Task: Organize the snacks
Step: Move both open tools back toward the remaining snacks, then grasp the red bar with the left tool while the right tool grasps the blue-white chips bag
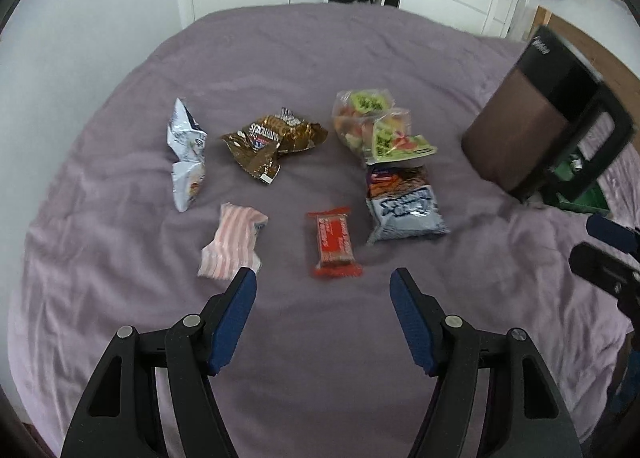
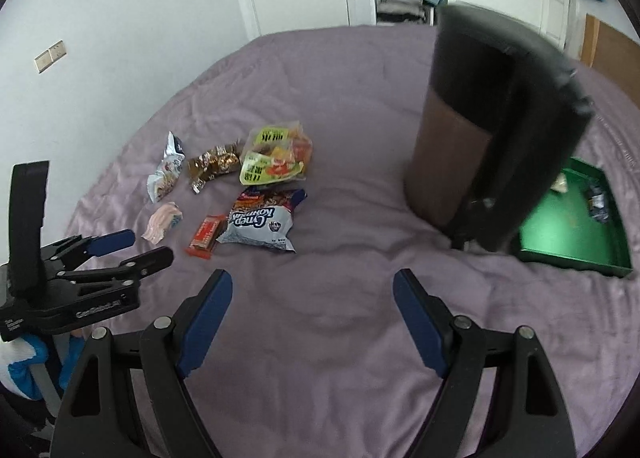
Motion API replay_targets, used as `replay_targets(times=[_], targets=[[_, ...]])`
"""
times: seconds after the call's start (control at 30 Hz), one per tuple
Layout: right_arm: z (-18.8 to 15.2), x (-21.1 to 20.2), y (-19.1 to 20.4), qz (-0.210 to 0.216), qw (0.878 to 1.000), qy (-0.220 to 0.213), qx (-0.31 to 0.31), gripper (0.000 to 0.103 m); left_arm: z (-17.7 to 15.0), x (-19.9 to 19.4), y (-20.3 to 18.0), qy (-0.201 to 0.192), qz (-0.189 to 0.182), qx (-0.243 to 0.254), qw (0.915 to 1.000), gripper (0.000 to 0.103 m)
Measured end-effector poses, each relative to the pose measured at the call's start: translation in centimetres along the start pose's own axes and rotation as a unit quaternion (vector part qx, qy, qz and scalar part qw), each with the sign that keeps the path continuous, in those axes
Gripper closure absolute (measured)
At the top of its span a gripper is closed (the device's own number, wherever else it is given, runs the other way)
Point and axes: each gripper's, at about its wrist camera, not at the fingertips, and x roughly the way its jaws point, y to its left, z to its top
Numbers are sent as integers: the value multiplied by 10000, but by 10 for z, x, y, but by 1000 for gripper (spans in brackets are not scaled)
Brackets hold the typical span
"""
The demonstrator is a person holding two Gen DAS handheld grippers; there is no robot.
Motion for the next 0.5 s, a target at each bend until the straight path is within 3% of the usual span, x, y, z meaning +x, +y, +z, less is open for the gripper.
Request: replay_targets(times=[0.5], targets=[[25, 56, 2, 179, 9994, 215, 191, 30, 15, 65, -2, 530, 37, 97, 9985, 52]])
